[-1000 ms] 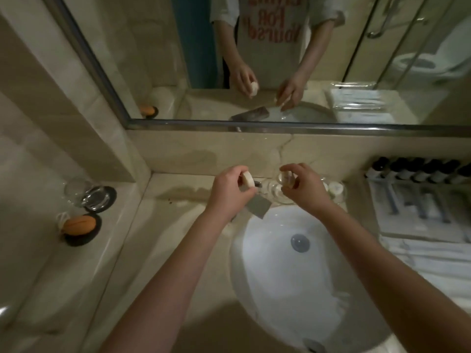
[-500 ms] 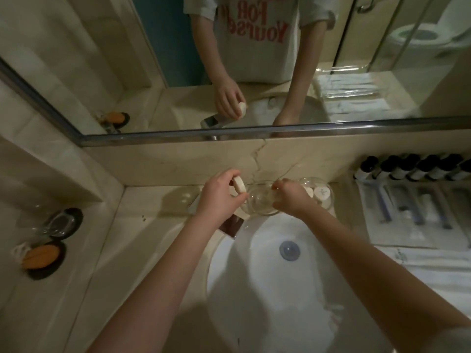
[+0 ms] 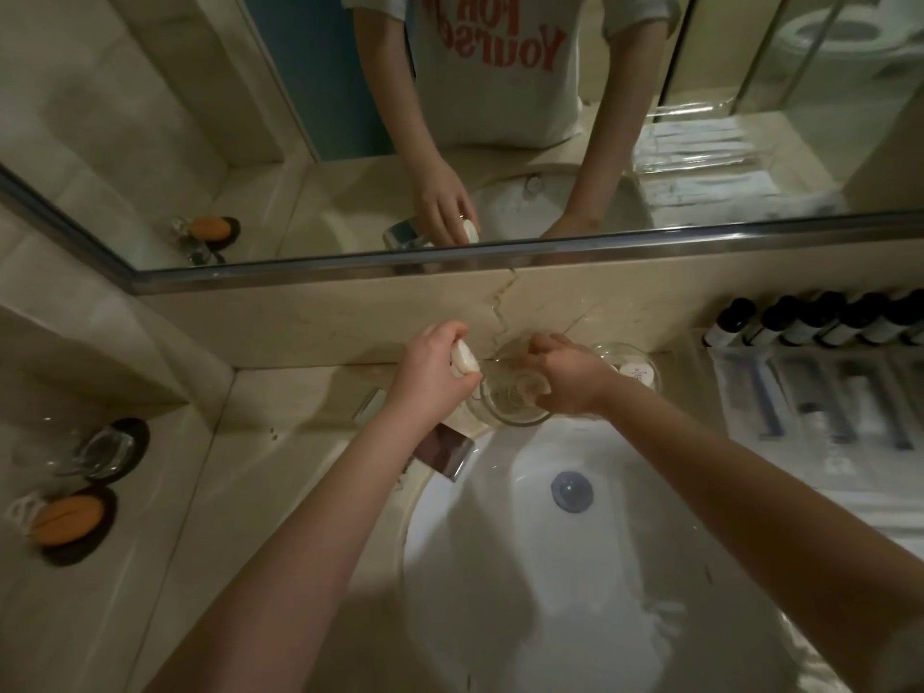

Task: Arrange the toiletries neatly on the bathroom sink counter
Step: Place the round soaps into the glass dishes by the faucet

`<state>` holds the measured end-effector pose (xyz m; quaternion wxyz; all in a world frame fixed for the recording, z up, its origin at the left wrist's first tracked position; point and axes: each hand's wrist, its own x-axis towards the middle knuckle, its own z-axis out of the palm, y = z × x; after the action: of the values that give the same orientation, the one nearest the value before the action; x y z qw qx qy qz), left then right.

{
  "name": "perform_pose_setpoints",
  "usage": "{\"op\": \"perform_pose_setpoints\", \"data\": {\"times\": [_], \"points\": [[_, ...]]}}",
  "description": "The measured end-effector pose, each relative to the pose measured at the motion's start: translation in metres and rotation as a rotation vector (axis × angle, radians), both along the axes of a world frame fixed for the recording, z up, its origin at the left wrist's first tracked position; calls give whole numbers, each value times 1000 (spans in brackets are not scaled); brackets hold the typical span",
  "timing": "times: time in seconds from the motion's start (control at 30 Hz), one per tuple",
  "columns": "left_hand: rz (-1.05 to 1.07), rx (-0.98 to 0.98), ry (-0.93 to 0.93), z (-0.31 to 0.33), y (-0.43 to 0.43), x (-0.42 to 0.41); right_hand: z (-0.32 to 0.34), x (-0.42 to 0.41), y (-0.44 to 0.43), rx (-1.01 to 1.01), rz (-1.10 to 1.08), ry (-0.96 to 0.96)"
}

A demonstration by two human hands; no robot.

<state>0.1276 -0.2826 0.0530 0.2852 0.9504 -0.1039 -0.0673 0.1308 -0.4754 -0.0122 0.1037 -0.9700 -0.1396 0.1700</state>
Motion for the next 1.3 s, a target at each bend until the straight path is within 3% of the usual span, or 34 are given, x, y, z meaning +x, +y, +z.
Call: {"op": "perform_pose_setpoints", "data": {"times": [0.17, 0.53, 1.3], "points": [[-80, 187, 28, -11, -20, 18, 6, 2, 1, -96, 156, 26], [-119, 301, 177, -48, -62, 29, -6, -5, -5, -89, -115, -158], [-289, 511, 319, -67, -59, 40, -15, -1, -11, -3, -100, -74]]}}
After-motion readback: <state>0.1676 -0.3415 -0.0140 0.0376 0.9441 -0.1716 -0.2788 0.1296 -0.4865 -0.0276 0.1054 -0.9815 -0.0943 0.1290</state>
